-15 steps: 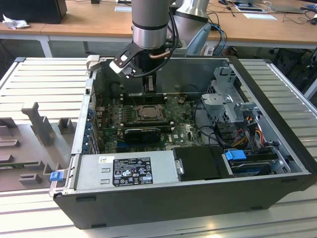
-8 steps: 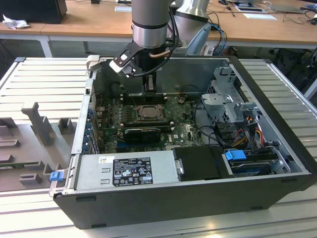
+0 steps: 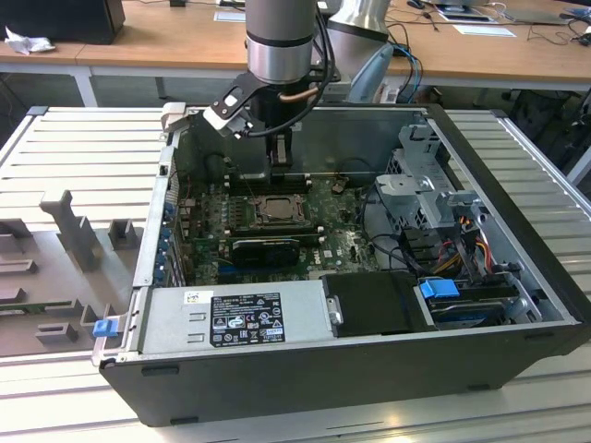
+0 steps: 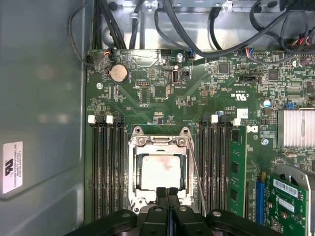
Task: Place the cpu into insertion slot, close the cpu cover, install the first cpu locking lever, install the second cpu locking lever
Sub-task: 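Install the first cpu locking lever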
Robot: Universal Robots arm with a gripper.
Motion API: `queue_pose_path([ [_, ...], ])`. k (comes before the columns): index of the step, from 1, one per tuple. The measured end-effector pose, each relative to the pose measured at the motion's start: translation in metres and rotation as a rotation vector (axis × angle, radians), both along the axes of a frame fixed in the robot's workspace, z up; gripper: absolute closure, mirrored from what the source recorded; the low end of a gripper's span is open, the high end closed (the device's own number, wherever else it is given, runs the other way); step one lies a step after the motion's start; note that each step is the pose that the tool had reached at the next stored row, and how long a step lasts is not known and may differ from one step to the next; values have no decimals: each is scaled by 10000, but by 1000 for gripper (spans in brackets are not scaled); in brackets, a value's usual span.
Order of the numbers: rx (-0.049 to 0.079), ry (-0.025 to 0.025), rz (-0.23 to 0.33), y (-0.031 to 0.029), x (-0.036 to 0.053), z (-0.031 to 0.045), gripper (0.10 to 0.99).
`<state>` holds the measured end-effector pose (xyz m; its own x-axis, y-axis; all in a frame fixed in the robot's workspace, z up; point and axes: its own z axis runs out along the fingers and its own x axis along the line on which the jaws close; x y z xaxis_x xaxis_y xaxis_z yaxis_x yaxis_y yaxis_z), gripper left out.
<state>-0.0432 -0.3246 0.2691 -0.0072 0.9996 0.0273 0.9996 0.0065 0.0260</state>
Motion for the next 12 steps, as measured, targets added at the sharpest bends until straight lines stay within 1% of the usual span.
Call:
queue_pose_path([
  [3,-1,0,0,0,0,62,980],
  [4,-1,0,0,0,0,71,980],
  [6,-43,-1,83,0,0,73,980],
  [7,-44,-1,267,0,0,73,980],
  [11,-45,-3,1389,1,0,71,980],
  [12,-42,-5,1508,3,0,69,980],
])
